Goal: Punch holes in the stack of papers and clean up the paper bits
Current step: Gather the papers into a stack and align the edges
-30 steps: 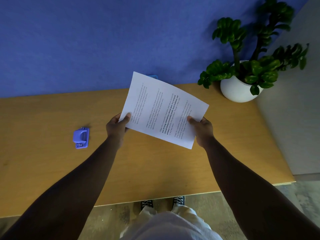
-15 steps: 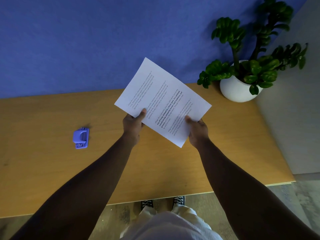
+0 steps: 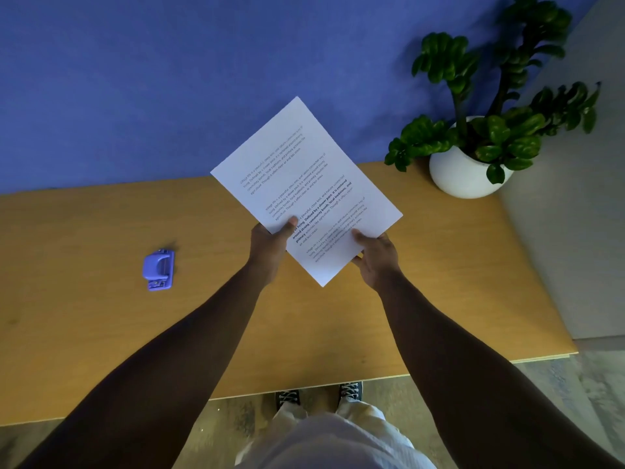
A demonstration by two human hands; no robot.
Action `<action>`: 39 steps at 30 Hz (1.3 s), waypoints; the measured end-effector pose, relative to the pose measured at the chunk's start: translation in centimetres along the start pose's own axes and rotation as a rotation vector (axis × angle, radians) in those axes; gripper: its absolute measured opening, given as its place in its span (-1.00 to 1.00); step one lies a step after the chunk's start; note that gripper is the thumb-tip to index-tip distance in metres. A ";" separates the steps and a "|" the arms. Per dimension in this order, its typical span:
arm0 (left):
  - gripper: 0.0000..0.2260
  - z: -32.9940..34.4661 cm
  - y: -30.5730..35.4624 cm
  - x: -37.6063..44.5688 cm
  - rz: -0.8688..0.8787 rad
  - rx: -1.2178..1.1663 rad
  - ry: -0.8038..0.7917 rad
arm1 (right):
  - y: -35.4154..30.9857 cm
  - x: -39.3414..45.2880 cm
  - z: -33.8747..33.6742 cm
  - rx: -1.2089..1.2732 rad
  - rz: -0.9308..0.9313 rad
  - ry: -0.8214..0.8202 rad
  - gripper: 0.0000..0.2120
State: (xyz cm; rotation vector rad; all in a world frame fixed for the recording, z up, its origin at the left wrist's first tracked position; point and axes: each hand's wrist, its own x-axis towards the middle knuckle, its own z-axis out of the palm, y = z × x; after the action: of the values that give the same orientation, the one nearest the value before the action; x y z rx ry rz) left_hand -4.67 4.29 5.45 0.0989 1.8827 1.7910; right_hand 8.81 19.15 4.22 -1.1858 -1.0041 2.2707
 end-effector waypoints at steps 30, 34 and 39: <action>-0.77 -3.3 -0.4 1.1 -0.106 0.355 -0.222 | -0.4 0.8 -2.7 -0.465 -0.039 -0.024 -0.84; -0.77 -3.1 -1.0 1.1 -0.151 0.363 -0.255 | -0.4 1.0 -2.8 -0.487 -0.025 -0.020 -0.84; -0.69 -2.9 -1.6 0.9 -0.184 0.381 -0.304 | -0.3 1.1 -2.7 -0.509 -0.021 -0.027 -0.85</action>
State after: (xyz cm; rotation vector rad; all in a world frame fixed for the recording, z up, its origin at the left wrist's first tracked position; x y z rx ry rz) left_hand -6.20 1.84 3.59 0.3063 1.9139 1.2046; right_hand 10.45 21.12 2.78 -1.3224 -1.6619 2.0780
